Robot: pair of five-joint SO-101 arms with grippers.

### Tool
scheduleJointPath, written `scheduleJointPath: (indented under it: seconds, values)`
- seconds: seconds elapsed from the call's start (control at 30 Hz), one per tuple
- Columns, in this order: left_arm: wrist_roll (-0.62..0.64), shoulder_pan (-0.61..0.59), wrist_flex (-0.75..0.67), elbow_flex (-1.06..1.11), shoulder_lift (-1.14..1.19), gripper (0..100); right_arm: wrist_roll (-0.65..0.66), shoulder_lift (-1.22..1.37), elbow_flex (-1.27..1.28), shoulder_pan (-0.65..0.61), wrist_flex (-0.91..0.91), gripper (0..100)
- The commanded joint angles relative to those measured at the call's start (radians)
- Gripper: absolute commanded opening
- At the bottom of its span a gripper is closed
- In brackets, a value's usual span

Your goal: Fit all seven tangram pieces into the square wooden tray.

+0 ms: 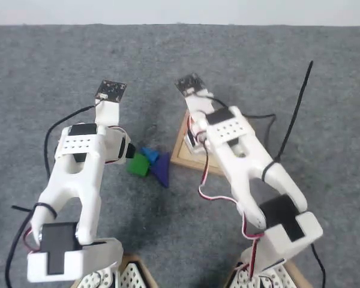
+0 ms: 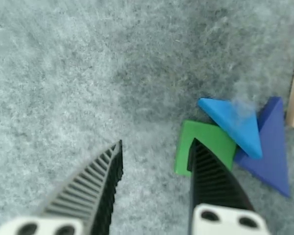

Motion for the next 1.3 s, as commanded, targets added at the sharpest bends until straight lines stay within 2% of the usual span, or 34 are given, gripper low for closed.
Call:
scheduleJointPath:
  seconds: [0.0, 0.17, 0.33, 0.8, 0.93, 1.27]
  values:
    - [-0.005, -0.003, -0.017, -0.012, -0.012, 21, 0.009, -0.074, 0.094, -0.002, -0.070, 18.7]
    - [-0.003, -0.003, -0.015, -0.010, -0.012, 21, 0.005, -0.074, 0.161, -0.016, -0.090, 18.7]
    - [-0.003, -0.003, -0.012, -0.008, -0.012, 21, -0.041, -0.085, 0.143, -0.012, -0.124, 18.6]
    - [-0.005, -0.003, -0.015, -0.008, -0.012, 21, -0.049, -0.064, 0.170, -0.016, -0.145, 18.6]
    - [-0.003, -0.003, -0.015, -0.008, -0.012, 21, -0.100, -0.062, 0.170, -0.016, -0.183, 18.6]
    - [-0.002, -0.003, -0.014, -0.008, -0.012, 21, -0.054, -0.061, 0.210, -0.019, -0.182, 18.4]
